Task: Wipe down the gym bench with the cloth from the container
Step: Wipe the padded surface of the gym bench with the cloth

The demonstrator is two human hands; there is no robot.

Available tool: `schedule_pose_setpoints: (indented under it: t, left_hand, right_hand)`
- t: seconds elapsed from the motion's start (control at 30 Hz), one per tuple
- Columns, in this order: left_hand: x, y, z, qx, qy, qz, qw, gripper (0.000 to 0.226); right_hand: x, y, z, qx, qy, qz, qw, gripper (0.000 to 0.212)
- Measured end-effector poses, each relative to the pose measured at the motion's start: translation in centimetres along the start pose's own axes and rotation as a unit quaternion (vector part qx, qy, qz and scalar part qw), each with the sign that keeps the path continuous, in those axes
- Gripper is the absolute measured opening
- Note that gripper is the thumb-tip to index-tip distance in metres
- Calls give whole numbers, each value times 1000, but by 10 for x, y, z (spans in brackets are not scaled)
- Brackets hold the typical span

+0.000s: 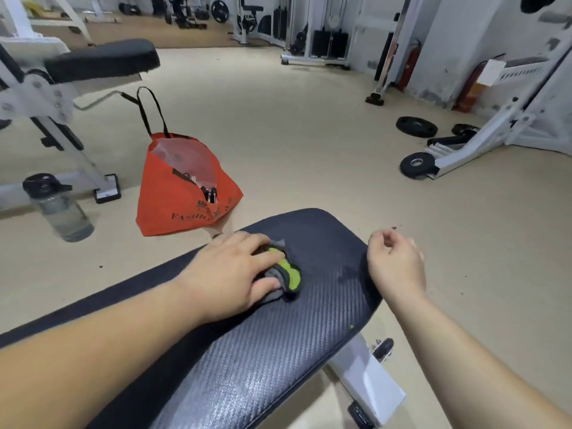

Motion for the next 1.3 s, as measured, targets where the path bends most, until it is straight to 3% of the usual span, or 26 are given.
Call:
schedule_pose_setpoints:
  t: [0.13,0.17,0.23,0.33,0.43,0.5,0.6,0.67,0.73,0.83,0.9,1.0,1.1,1.23,1.3]
  left_hand:
    - [0,2,29,-211,18,-30,977,64]
    - [4,-16,29,-206,7,-24,978,68]
    - [2,-47,17,-104,-18,-18,994,73]
    - [-3,-30,16,17,9,-66,998,67]
    - [2,4,38,-88,0,-76,993,75]
    - [6,-15,39,-147,-21,-63,987,72]
    - [8,-60,21,2,-44,-97,994,64]
    - [3,-50,14,78,-18,-111,991,61]
    - [6,-23,22,49,-11,-110,993,60]
    - [10,-15,29,-131,-40,-114,984,61]
    - [10,-48,23,-105,-50,-108,987,63]
    - [0,-90,-2,47,-23,-118,992,62]
    - [-2,-86,17,117,3,-79,990,60]
    - [5,-75,94,7,7,-86,996,56]
    - [8,-93,111,-16,-8,-103,995,56]
  right_hand:
    - [20,-14,-6,52,1,62,997,30]
    - [21,-16,-7,68,-19,89,994,30]
    - [21,-19,-5,99,-41,154,982,31]
    - [22,-25,-3,138,-31,227,964,31]
    - [25,-29,-2,163,-43,273,947,32]
    - [25,-32,-1,173,-59,284,941,28]
    - [26,-33,0,175,-78,281,940,19]
    - [28,-34,0,168,-86,278,942,17]
    - [29,-35,0,175,-87,270,943,17]
    - [29,-37,1,186,-78,280,939,22]
    - [27,-36,0,197,-79,288,934,23]
    - [28,-34,-3,214,-66,322,920,24]
    - [28,-41,4,220,-41,370,902,24]
    - [22,-48,12,224,14,413,883,23]
    - [22,-51,15,220,5,427,877,20]
Point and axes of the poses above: each hand's wrist, its own z-axis towards the middle knuckle, its own x-axis out of the palm, y = z × x, the point moved 2 cm from there along z, towards the middle knuckle, and after that the axes turned 4 degrees about z, right-handed, at the moved point
